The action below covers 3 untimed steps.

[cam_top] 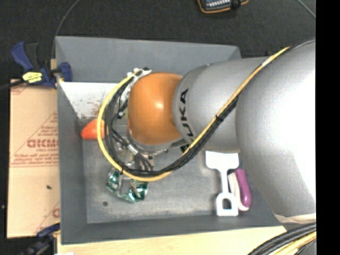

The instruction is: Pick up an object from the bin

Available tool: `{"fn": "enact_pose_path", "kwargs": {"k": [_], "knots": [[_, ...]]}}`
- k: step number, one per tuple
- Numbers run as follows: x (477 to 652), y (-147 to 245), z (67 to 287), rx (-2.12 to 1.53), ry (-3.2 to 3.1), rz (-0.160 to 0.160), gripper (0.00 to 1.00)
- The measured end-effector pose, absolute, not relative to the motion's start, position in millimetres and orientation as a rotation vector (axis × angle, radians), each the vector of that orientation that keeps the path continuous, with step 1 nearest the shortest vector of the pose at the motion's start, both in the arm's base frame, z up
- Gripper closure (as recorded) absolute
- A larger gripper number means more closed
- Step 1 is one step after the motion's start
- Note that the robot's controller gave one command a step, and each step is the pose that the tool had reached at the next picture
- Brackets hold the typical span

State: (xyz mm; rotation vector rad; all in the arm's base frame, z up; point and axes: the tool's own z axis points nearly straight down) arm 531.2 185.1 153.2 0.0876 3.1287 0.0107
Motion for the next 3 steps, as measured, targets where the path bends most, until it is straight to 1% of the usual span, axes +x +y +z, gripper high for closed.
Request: {"fn": "enact_pose_path", "kwargs": {"k": [1, 2, 3], "knots": [[531.6, 175, 256, 0.102, 3.12, 0.014, 0.0], [521.4, 119, 147, 0.109, 3.144, 0.0, 0.0], [482.3, 132, 188, 0.03, 3.114, 0.017, 0.0]]}}
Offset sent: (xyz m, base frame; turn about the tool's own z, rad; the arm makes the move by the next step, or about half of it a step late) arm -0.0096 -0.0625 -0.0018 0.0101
